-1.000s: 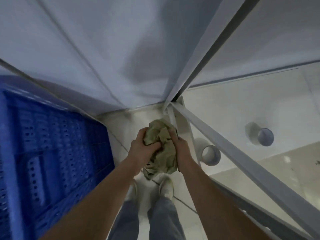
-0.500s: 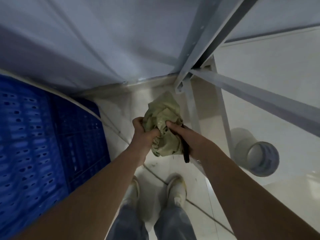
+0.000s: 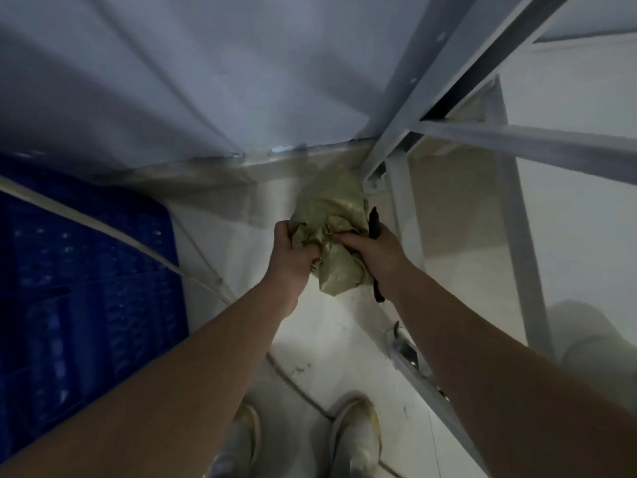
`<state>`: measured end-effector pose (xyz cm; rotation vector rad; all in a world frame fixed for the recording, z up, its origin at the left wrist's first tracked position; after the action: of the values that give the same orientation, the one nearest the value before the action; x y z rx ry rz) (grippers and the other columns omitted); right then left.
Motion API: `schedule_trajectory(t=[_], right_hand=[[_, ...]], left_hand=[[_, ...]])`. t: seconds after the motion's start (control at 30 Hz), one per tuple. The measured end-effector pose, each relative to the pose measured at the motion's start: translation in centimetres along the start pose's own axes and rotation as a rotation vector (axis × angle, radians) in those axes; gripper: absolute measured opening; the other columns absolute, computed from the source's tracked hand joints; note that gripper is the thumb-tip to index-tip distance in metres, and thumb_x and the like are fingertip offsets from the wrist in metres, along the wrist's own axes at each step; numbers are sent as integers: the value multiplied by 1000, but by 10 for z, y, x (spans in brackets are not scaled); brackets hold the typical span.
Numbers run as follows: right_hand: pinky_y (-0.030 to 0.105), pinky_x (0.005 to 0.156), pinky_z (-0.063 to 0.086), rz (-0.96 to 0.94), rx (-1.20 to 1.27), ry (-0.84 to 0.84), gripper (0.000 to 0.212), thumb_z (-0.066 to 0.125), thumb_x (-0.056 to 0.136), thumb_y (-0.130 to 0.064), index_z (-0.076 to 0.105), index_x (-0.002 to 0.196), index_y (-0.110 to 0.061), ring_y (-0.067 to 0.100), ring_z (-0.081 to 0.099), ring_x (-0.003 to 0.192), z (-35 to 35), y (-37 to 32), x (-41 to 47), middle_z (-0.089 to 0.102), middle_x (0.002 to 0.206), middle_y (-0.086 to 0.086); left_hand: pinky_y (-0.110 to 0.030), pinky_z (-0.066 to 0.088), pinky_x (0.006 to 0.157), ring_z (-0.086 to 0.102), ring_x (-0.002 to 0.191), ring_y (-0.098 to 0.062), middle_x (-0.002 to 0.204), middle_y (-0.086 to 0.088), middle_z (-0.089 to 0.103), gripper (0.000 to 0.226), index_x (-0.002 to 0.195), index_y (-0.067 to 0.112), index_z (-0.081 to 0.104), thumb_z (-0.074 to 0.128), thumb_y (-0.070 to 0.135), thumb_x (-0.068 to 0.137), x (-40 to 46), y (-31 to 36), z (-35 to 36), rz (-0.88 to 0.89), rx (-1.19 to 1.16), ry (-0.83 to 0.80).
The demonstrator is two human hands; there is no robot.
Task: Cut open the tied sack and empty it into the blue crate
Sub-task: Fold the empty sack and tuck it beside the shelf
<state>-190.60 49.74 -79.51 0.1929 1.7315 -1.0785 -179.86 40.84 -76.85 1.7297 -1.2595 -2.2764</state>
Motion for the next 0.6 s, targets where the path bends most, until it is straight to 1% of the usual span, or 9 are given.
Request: schedule_trajectory(t=[0.1,0.2,0.27,0.3,0.37,0.43,0.47,0.53,0.6], right_hand=[[41,88,55,-101,-243,190,68,81,64,-29,52,124,-15,27,66,100,2,-17,19,66,114,5],[33,81,49,-187,-462,306,79,77,68,-33,39,135,-20,23,60,99,9,-32,34,59,115,-1],[39,90,49,-205,-611,367,84,74,69,-39,31,139,-20,28,59,108,16,-33,44,57,124,3],[43,94,49,-196,-685,398,85,73,70,-42,29,139,-19,31,57,113,20,-32,49,55,128,7],[45,96,46,-173,-814,452,86,71,71,-46,28,138,-17,33,53,118,28,-26,60,51,133,14],[43,93,44,-148,-857,479,87,72,71,-46,27,138,-17,36,51,118,34,-21,68,48,133,18],[42,92,44,-135,-854,485,87,73,70,-45,26,139,-17,36,51,118,36,-20,72,47,134,19],[41,91,44,-119,-827,480,89,73,72,-43,23,141,-19,37,51,118,40,-20,80,43,136,20],[42,91,44,-113,-803,484,89,72,73,-45,22,142,-20,37,51,118,41,-20,86,42,137,20]], left_hand=[[-24,45,71,52,92,-20,100,-1,55,41,113,19,39,56,-4,83,29,-2,-2,5,69,3],[-33,45,90,46,105,-18,133,-5,44,77,141,26,20,63,1,83,48,0,-3,23,69,29],[-43,44,102,40,117,-19,147,-5,29,90,146,27,8,65,2,82,55,1,-5,74,67,124],[-46,45,101,40,118,-21,146,-7,29,86,145,26,12,66,3,81,56,1,-6,113,89,183],[-43,52,88,50,105,-25,131,-10,41,59,129,22,33,64,8,82,62,-2,-7,182,120,240],[-26,50,70,54,84,-19,101,-3,55,23,103,20,47,55,7,85,66,-5,0,152,147,124],[-16,46,63,52,74,-13,87,2,54,13,95,17,50,49,7,88,65,-4,4,115,192,30],[-3,40,47,45,67,-5,76,7,49,16,90,14,54,39,10,94,66,0,9,68,220,-108],[2,38,42,45,68,-1,77,8,49,24,81,21,51,34,13,97,73,-1,9,11,211,-179]])
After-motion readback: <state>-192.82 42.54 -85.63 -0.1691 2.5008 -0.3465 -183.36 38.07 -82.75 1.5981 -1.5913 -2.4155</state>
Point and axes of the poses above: each hand's wrist, its own x-axis towards the middle knuckle, its own z-axis out of the palm, y = z × x, the point moved 4 cm from there along x, towards the middle knuckle
